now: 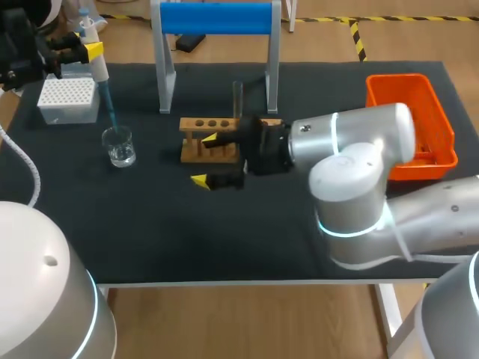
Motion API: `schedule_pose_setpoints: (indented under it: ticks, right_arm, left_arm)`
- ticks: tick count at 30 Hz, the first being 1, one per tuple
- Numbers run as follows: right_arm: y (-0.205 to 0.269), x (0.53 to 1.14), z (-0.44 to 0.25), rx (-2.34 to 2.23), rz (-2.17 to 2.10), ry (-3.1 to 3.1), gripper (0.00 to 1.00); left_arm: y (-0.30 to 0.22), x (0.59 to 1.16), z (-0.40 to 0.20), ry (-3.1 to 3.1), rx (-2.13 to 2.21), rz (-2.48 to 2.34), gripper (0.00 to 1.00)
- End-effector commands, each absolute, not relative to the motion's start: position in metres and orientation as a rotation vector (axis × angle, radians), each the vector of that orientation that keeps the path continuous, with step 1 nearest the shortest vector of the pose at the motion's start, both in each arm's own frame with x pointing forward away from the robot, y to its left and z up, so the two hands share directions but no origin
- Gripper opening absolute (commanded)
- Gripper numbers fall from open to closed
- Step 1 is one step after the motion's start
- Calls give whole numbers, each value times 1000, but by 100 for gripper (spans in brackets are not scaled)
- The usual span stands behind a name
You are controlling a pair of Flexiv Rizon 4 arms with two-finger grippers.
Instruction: Invert the test tube, pick up the pipette, mount the tip to pipette, aspirate from beaker and dispense into the tube, eject the tip, return the pipette, and cap with the stopper.
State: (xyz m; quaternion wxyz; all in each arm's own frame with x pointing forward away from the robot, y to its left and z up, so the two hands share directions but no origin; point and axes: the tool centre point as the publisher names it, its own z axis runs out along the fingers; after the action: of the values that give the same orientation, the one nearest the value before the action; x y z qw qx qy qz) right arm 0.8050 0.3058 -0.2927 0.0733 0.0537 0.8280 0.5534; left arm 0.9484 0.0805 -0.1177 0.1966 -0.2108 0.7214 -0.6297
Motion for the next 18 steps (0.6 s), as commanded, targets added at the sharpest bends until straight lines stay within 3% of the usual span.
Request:
schedule_pose_setpoints:
  ticks: [1, 18]
  right_arm:
    - [335, 816, -304, 171, 1626, 2502, 100]
    - [354, 838, -324, 185, 1573, 2542, 100]
  left_arm:
    - [80, 949, -119, 2015, -589, -1763, 0]
    - [80, 949, -119, 2015, -589, -1763, 0]
